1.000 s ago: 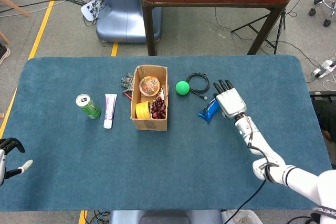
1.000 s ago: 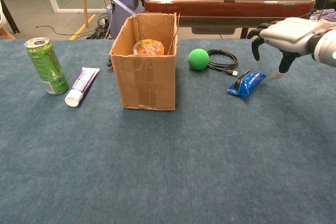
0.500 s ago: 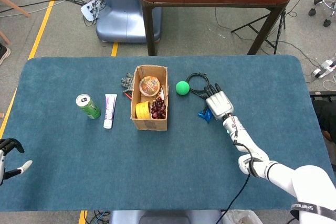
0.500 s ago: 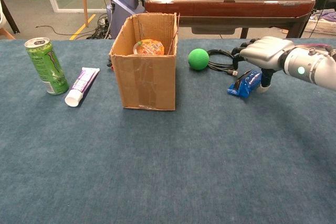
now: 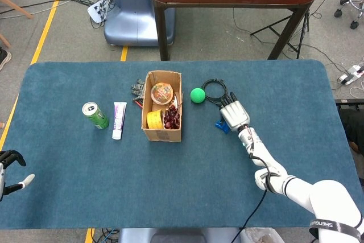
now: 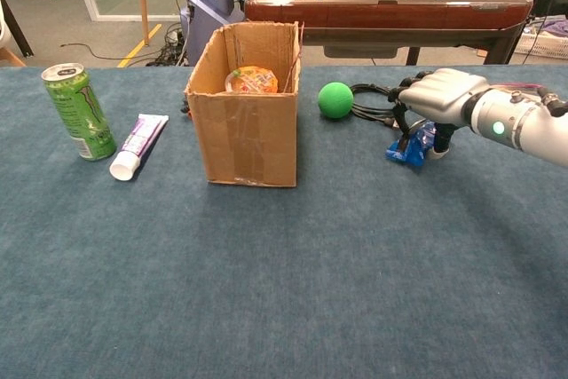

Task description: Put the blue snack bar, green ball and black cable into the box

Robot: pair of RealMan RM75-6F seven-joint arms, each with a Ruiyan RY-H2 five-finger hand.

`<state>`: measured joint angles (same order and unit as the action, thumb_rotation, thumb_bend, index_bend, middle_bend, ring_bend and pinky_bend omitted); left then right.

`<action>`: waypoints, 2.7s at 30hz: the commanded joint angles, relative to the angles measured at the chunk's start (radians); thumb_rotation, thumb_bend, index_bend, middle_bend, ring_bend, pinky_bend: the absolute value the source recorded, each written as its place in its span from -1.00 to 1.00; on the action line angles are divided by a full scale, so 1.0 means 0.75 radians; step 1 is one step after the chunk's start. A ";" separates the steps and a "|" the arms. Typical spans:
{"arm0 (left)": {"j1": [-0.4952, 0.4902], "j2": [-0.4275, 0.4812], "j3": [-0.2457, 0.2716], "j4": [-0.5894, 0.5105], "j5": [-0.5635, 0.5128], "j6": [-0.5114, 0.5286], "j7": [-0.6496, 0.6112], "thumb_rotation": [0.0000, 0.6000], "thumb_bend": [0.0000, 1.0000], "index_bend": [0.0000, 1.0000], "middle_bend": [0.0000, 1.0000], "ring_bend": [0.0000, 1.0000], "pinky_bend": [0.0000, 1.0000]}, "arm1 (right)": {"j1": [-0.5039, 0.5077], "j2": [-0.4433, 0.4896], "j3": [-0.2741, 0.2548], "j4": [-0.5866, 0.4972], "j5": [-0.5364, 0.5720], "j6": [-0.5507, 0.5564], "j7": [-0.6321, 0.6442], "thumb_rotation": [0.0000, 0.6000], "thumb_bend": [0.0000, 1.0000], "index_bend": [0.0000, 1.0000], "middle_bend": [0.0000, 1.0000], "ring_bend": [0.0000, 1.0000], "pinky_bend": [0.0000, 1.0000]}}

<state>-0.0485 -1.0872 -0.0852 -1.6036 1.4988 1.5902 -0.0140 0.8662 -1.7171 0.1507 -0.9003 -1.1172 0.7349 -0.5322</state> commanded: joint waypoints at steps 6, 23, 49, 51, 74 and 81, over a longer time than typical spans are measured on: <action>-0.001 -0.002 0.000 0.001 -0.003 -0.005 0.005 1.00 -0.85 0.14 -0.08 -0.25 0.36 | -0.013 0.018 -0.003 -0.012 -0.029 0.027 0.045 1.00 -0.38 0.20 -0.66 -1.00 -0.86; -0.005 -0.002 -0.001 0.001 -0.005 -0.012 0.002 1.00 -0.85 0.14 -0.08 -0.25 0.36 | 0.006 0.276 0.122 -0.474 -0.090 0.278 -0.057 1.00 -0.38 0.22 -0.64 -1.00 -0.86; 0.010 0.015 -0.001 -0.009 0.013 0.024 -0.039 1.00 -0.85 0.14 -0.08 -0.25 0.36 | 0.236 0.119 0.252 -0.581 -0.095 0.355 -0.144 1.00 -0.43 0.03 -0.59 -1.00 -0.86; 0.011 0.018 -0.002 -0.010 0.016 0.027 -0.044 1.00 -0.85 0.14 -0.08 -0.25 0.36 | 0.255 0.083 0.249 -0.539 -0.080 0.340 -0.145 1.00 -0.55 -0.17 -0.60 -1.00 -0.86; 0.013 0.021 0.002 -0.012 0.018 0.022 -0.041 1.00 -0.85 0.14 -0.08 -0.25 0.36 | 0.167 0.198 0.228 -0.538 0.000 0.400 -0.105 1.00 -1.00 -0.76 -0.66 -1.00 -0.85; 0.005 0.012 0.003 -0.006 0.011 0.003 -0.027 1.00 -0.85 0.14 -0.08 -0.25 0.36 | 0.115 0.253 0.223 -0.513 0.078 0.373 -0.053 1.00 -0.99 -0.68 -0.60 -0.90 -0.65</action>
<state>-0.0445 -1.0780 -0.0830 -1.6083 1.5071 1.5925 -0.0341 0.9577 -1.5302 0.3203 -1.2928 -1.0643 1.0187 -0.5754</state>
